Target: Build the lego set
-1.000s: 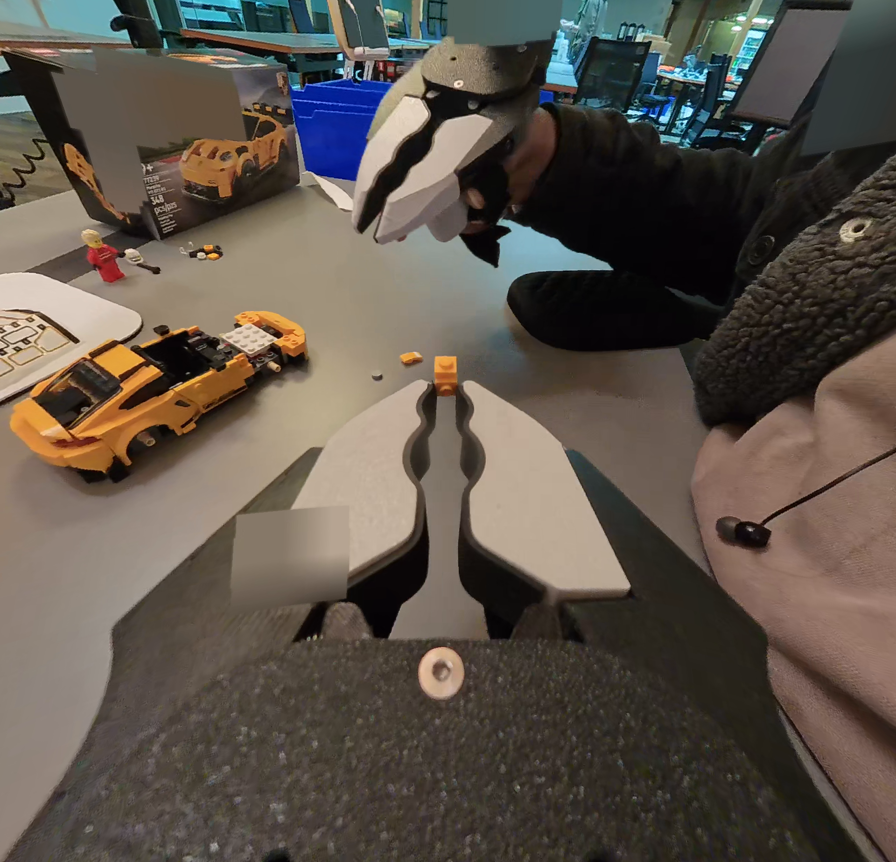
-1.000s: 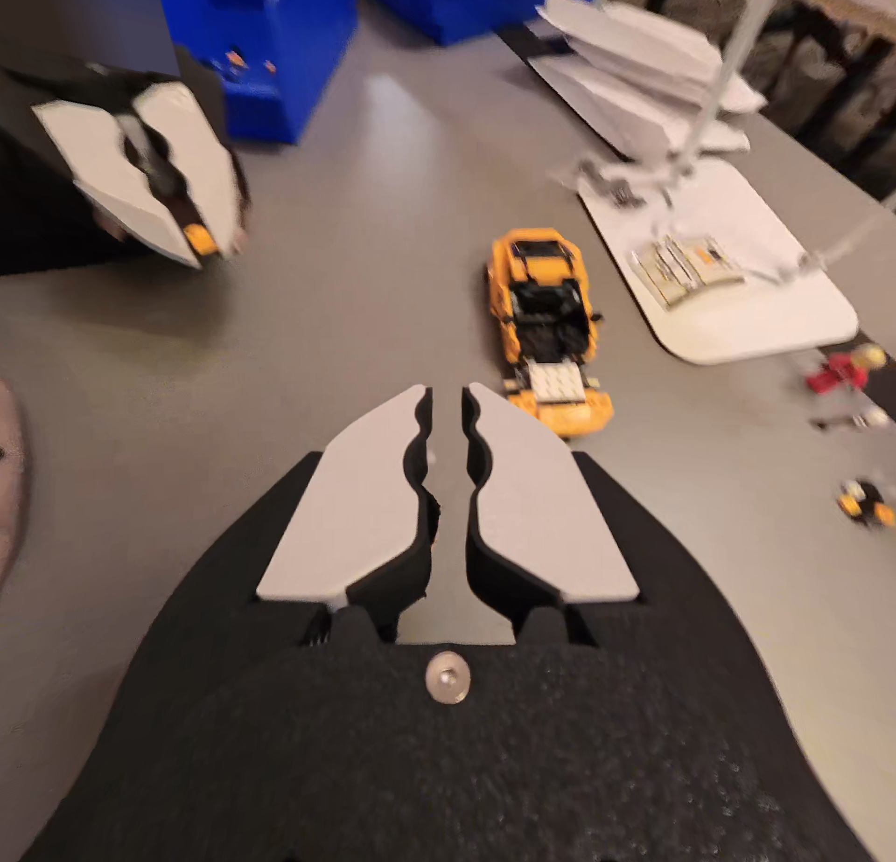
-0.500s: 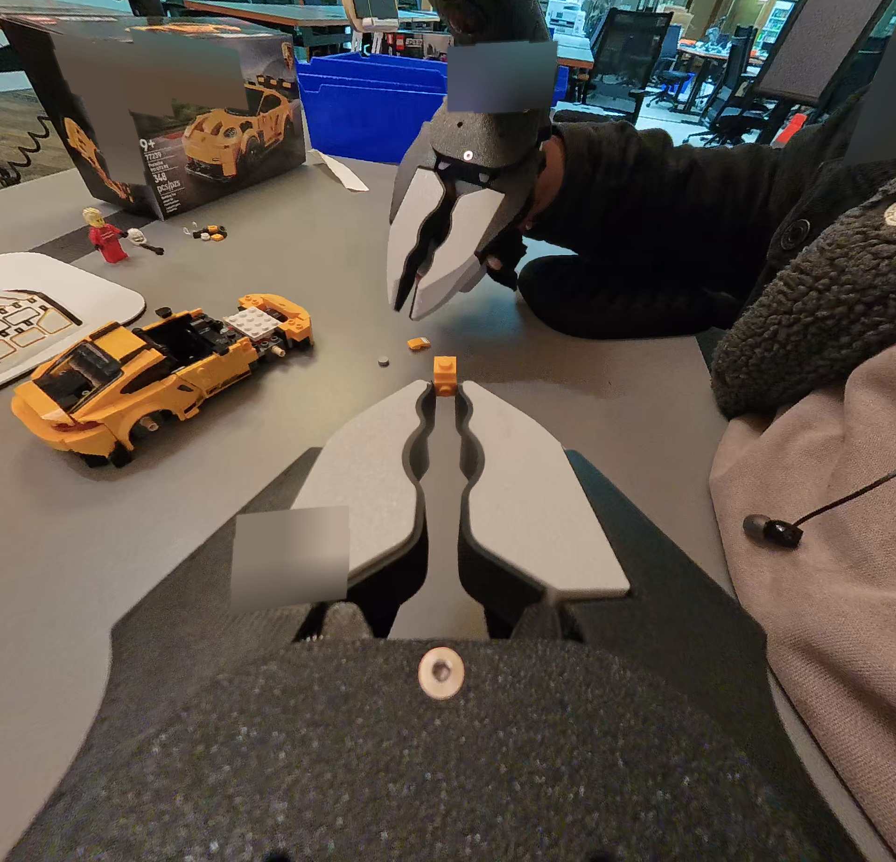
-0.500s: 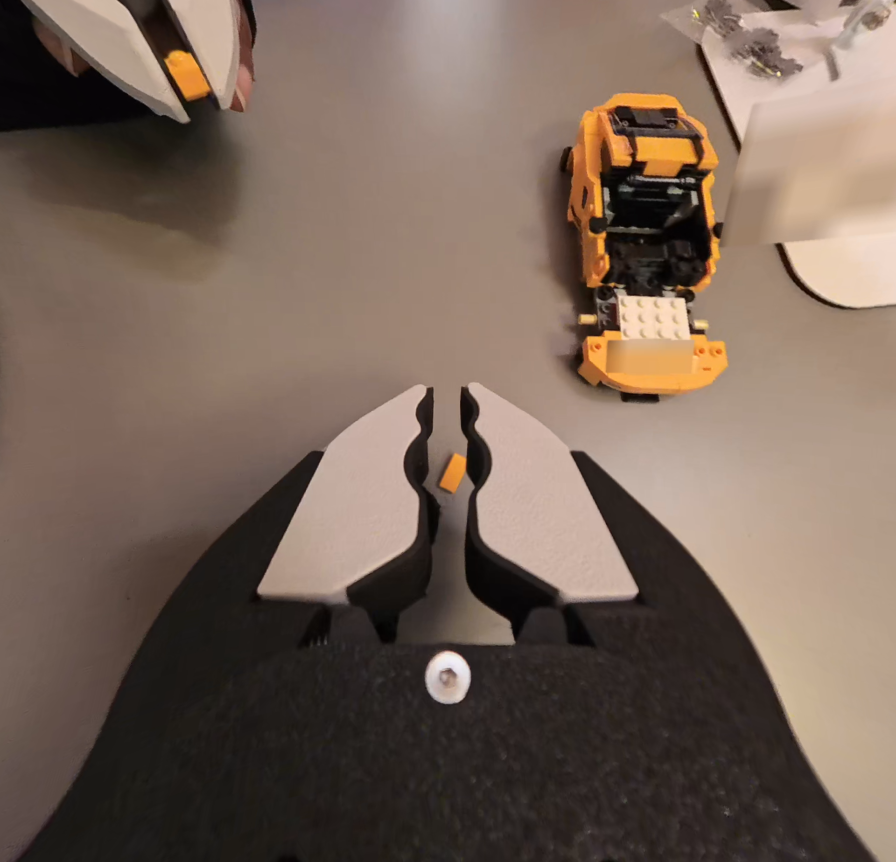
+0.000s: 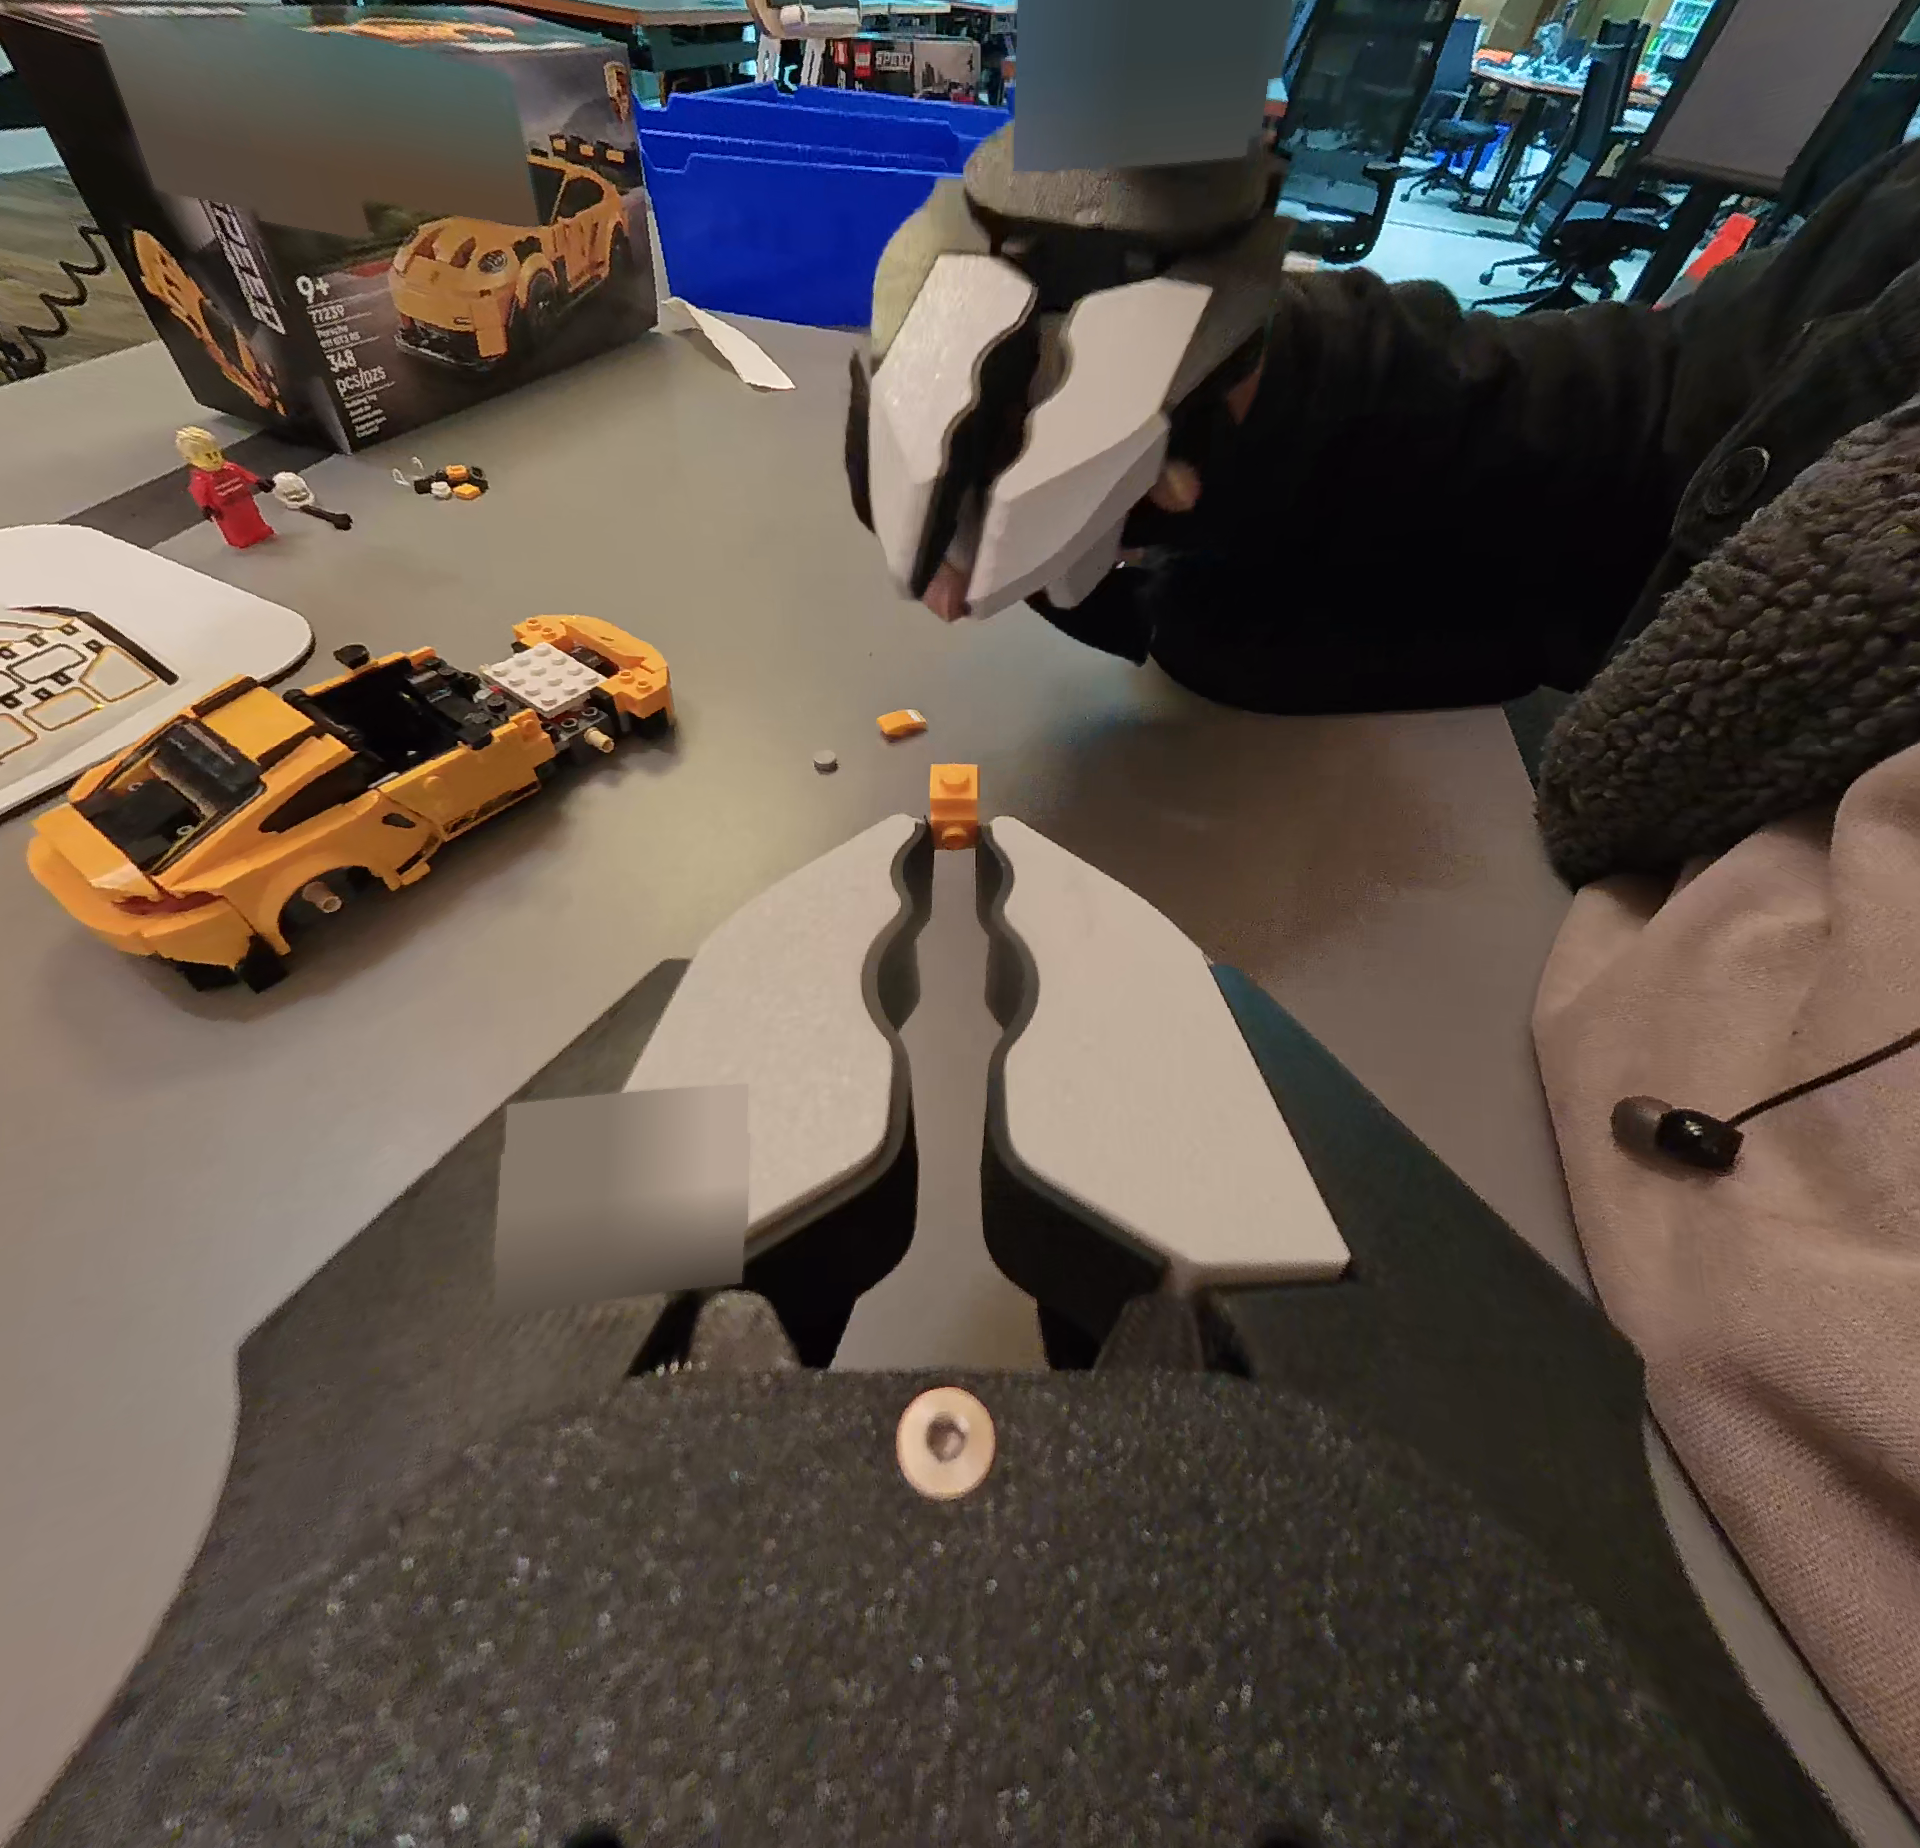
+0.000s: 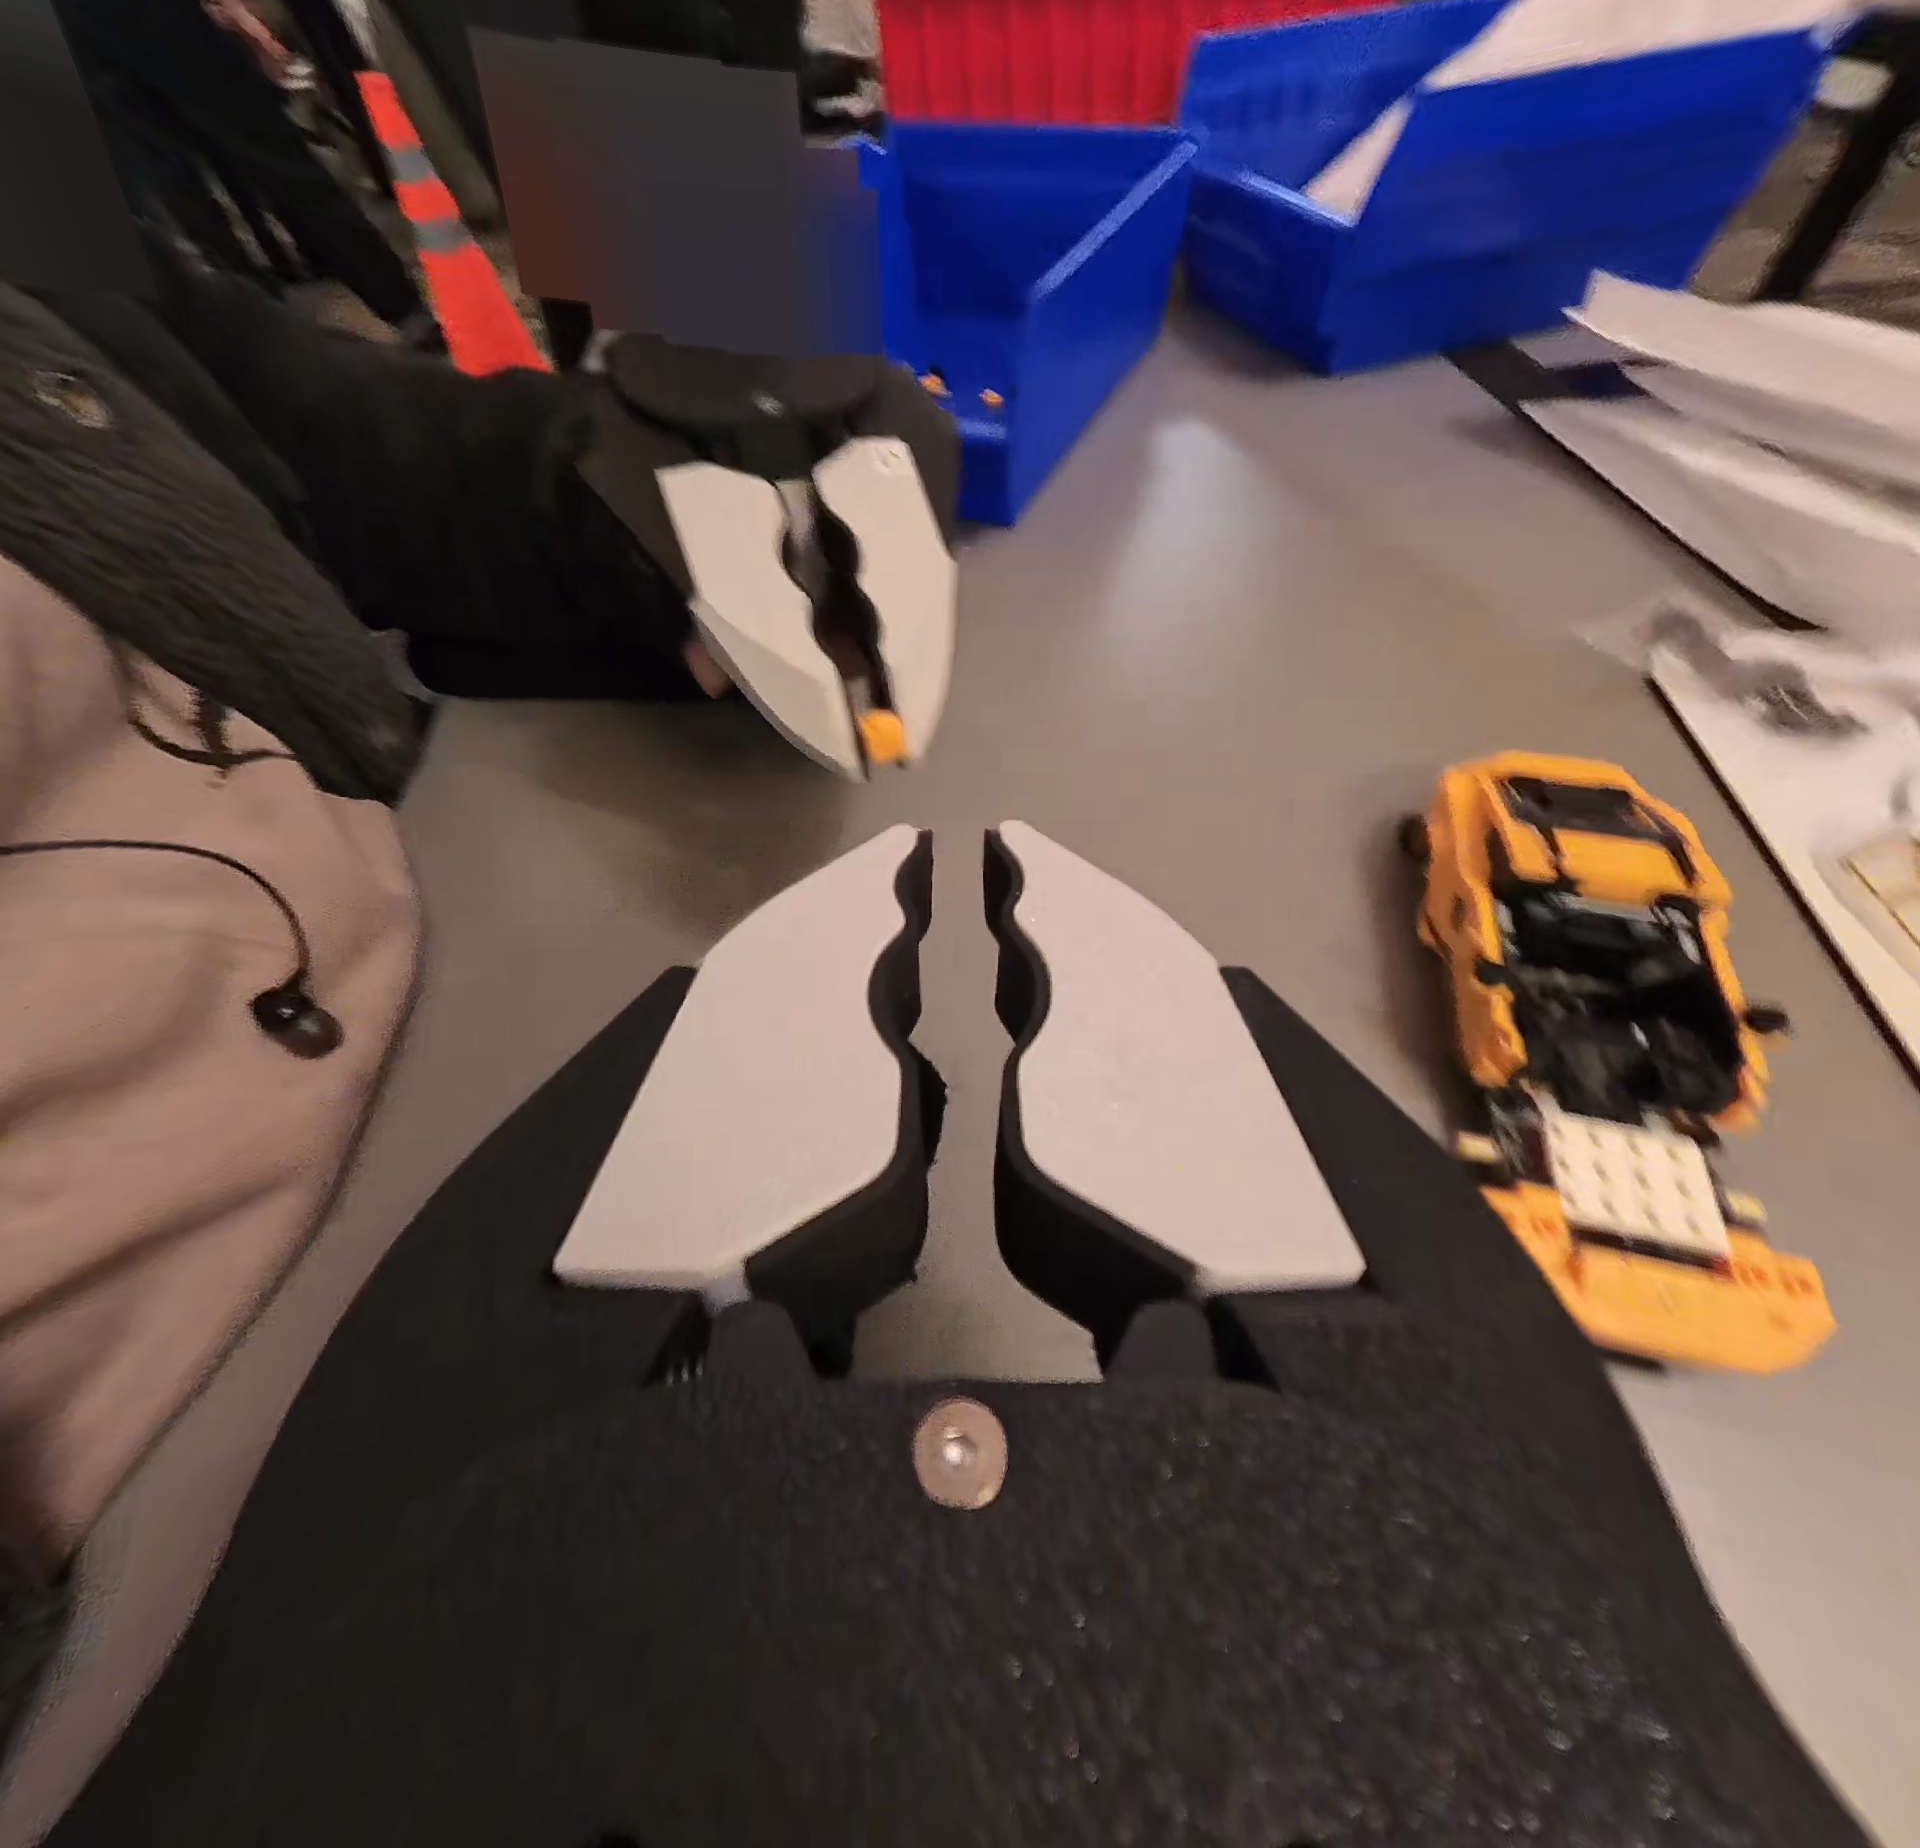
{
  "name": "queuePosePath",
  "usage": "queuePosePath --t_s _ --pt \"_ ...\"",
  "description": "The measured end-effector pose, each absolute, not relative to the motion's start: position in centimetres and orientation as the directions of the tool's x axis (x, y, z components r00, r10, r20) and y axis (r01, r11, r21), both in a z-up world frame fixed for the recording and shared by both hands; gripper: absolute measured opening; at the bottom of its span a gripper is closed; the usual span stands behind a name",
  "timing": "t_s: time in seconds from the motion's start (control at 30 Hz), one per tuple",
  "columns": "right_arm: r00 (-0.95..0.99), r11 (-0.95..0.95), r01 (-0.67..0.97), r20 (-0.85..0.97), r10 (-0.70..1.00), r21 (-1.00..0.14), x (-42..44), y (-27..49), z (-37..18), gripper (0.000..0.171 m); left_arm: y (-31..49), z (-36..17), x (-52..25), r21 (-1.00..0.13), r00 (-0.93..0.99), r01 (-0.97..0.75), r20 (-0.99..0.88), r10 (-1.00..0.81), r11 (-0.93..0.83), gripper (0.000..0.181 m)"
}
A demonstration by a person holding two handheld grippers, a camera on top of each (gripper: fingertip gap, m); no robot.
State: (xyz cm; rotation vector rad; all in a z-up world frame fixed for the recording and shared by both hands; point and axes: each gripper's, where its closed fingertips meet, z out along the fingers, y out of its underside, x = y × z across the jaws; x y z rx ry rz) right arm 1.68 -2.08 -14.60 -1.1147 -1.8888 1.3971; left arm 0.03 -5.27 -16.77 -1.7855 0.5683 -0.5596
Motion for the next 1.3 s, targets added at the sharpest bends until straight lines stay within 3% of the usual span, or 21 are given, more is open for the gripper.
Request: queuePosePath --t_s 0.33,0.9,1.3 --pt "-0.677 0.412 0.355 0.074 0.733 -0.839 0.3 -6.6 -17.3 0.012 -5.8 -18.5 1.3 -0.923 0.742 -0.292 -0.055 -0.668 -0.249 0.008" --pt "-0.699 0.519 0.366 0.141 0.702 -0.773 0.7 -6.5 -18.9 0.008 -6.1 -19.3 1.6 -0.9 0.717 -0.347 -0.074 -0.693 -0.263 0.007" --pt "-0.72 0.572 0.276 0.228 0.656 -0.772 0.7 -6.7 -19.6 0.008 -6.4 -20.3 1.4 -0.861 0.706 -0.395 -0.062 -0.706 -0.32 0.008"
